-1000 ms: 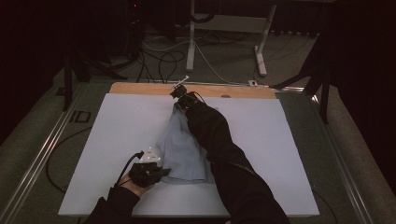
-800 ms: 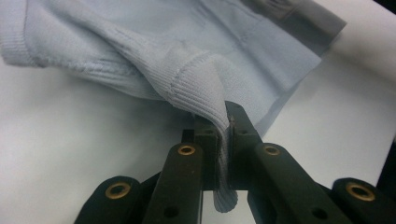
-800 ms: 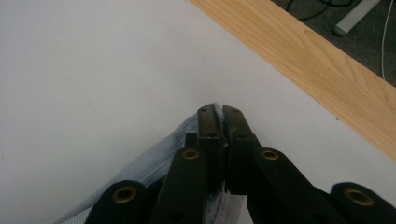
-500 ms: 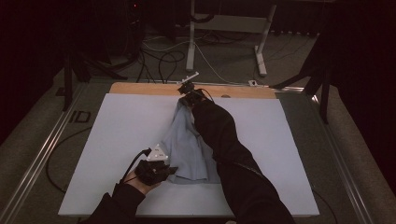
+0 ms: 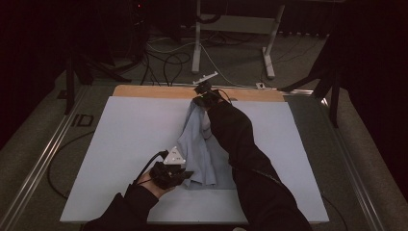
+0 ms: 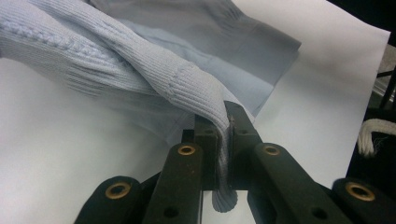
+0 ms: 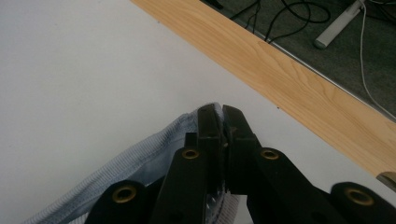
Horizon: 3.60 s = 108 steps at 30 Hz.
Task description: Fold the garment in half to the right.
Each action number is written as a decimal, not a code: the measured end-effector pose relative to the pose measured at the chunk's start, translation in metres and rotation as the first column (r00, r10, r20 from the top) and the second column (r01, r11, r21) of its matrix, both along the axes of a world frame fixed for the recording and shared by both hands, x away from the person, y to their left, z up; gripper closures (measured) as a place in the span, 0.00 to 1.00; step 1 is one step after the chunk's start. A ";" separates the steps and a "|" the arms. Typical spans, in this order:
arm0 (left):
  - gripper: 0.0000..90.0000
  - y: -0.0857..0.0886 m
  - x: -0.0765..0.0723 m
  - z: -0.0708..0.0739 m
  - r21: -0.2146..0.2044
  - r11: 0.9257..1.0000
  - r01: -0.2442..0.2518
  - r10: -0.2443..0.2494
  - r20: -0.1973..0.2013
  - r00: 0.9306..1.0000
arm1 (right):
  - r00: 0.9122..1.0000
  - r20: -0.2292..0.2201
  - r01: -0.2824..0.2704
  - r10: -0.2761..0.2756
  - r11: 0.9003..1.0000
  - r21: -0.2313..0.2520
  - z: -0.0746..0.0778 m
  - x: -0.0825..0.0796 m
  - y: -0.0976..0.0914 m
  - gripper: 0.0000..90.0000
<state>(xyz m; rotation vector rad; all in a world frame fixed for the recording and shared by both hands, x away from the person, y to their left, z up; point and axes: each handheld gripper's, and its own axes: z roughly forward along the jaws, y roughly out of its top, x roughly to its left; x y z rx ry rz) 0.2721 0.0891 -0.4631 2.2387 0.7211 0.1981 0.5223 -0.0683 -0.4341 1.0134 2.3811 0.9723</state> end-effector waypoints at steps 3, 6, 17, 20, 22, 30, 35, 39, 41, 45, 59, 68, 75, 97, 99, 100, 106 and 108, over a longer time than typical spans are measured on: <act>0.97 -0.008 0.000 0.003 0.007 1.000 0.017 -0.017 0.009 1.000 | 1.000 0.001 0.005 -0.005 1.000 0.004 0.002 -0.001 -0.008 0.97; 0.97 -0.016 0.002 0.004 0.009 0.999 0.034 -0.034 0.004 0.999 | 1.000 0.007 0.008 -0.009 1.000 0.010 0.003 -0.001 -0.014 0.97; 0.97 -0.051 0.007 0.006 0.017 0.996 0.086 -0.086 0.013 0.996 | 1.000 0.005 0.029 -0.030 0.998 0.047 0.003 -0.002 -0.050 0.97; 0.97 -0.060 0.008 0.005 0.026 0.994 0.103 -0.104 0.012 0.995 | 0.999 0.006 0.035 -0.035 0.998 0.047 0.002 -0.001 -0.057 0.97; 0.97 -0.066 0.008 0.003 0.028 0.993 0.110 -0.111 0.009 0.994 | 0.999 0.004 0.035 -0.035 0.998 0.054 0.002 -0.001 -0.061 0.97; 0.97 -0.092 0.012 -0.002 0.058 0.989 0.134 -0.136 0.021 0.991 | 0.999 -0.009 0.036 -0.036 0.998 0.055 -0.007 0.003 -0.071 0.97; 0.97 -0.103 0.015 -0.008 0.075 0.987 0.144 -0.146 0.020 0.989 | 0.999 -0.023 0.034 -0.033 0.998 0.050 -0.017 0.006 -0.075 0.97; 0.97 -0.110 0.017 -0.012 0.079 0.987 0.143 -0.144 0.014 0.989 | 0.999 -0.019 0.036 -0.036 0.998 0.045 -0.021 0.009 -0.077 0.97; 0.97 -0.114 0.019 -0.015 0.080 0.987 0.140 -0.142 0.014 0.990 | 0.999 -0.019 0.031 -0.030 0.998 0.053 -0.023 0.010 -0.077 0.97; 0.97 -0.119 0.022 -0.021 0.080 0.987 0.137 -0.138 0.006 0.990 | 0.999 -0.028 0.027 -0.025 0.997 0.067 -0.029 0.013 -0.078 0.97; 0.96 -0.135 0.027 -0.036 0.109 0.986 0.130 -0.129 -0.012 0.992 | 0.998 -0.061 0.038 -0.035 0.998 0.053 -0.049 0.020 -0.090 0.96; 0.96 -0.144 0.030 -0.043 0.148 0.980 0.130 -0.128 -0.020 0.992 | 0.996 -0.076 0.048 -0.044 0.998 0.047 -0.051 0.019 -0.097 0.85; 0.96 -0.148 0.032 -0.043 0.137 0.983 0.125 -0.121 -0.035 0.992 | 0.994 -0.080 0.079 -0.076 0.996 0.036 -0.047 0.014 -0.107 0.52; 0.78 -0.165 0.027 -0.039 0.099 0.971 0.217 -0.207 -0.099 0.973 | 0.993 -0.087 0.084 -0.075 0.990 0.110 -0.025 -0.010 -0.140 0.11; 0.78 -0.168 0.025 -0.039 0.105 0.967 0.233 -0.223 -0.099 0.970 | 0.994 -0.087 0.080 -0.070 0.991 0.107 -0.025 -0.010 -0.139 0.11; 0.77 -0.169 0.025 -0.039 0.102 0.967 0.235 -0.225 -0.100 0.969 | 0.994 -0.086 0.081 -0.072 0.991 0.109 -0.025 -0.011 -0.139 0.11; 0.68 -0.174 0.021 -0.040 0.066 0.952 0.298 -0.287 -0.138 0.948 | 0.995 -0.085 0.068 -0.058 0.991 0.116 -0.024 -0.013 -0.136 0.11; 0.67 -0.173 0.020 -0.039 0.064 0.950 0.307 -0.296 -0.135 0.946 | 0.995 -0.084 0.063 -0.053 0.991 0.117 -0.024 -0.014 -0.135 0.11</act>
